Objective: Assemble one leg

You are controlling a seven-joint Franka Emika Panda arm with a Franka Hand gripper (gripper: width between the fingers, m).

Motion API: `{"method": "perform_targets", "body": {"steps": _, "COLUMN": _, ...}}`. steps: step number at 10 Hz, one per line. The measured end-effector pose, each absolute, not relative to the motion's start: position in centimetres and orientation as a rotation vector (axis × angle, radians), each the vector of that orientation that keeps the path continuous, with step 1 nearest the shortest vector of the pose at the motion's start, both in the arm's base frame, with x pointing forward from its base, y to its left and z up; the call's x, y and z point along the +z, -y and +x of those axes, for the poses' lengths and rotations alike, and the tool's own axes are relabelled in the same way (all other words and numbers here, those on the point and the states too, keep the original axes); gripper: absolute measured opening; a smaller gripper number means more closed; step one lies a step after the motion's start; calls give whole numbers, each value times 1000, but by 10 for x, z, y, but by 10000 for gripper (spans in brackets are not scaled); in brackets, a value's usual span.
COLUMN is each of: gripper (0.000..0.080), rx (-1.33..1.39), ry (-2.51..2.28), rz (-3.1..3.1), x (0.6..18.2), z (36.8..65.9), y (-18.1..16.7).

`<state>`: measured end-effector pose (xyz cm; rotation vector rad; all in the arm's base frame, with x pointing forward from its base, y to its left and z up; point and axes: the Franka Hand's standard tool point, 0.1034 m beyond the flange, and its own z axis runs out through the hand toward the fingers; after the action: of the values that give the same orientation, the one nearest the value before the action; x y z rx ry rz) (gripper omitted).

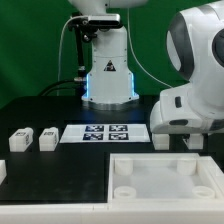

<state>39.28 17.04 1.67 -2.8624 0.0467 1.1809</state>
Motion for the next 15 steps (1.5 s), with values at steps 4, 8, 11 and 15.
{"method": "perform_targets", "body": {"steps": 4, "gripper": 288, "rx": 1181, "ry": -47, "rz": -2862, "x": 17, "z": 393, "y": -170}}
{"method": "perform_targets", "body": {"steps": 8, "gripper": 291, "rx": 1064, "ry": 109, "rz": -2852, "x": 72, "z": 461, "y": -150}}
{"method": "perform_targets", "body": {"steps": 11, "gripper": 291, "rx": 557, "ry": 147, "rz": -2955, "x": 131, "z": 526, "y": -135}}
{"method": "perform_targets", "body": {"steps": 15, "gripper": 291, "rx": -48, "ry": 117, "rz": -3006, "x": 172, "z": 564, "y": -129}}
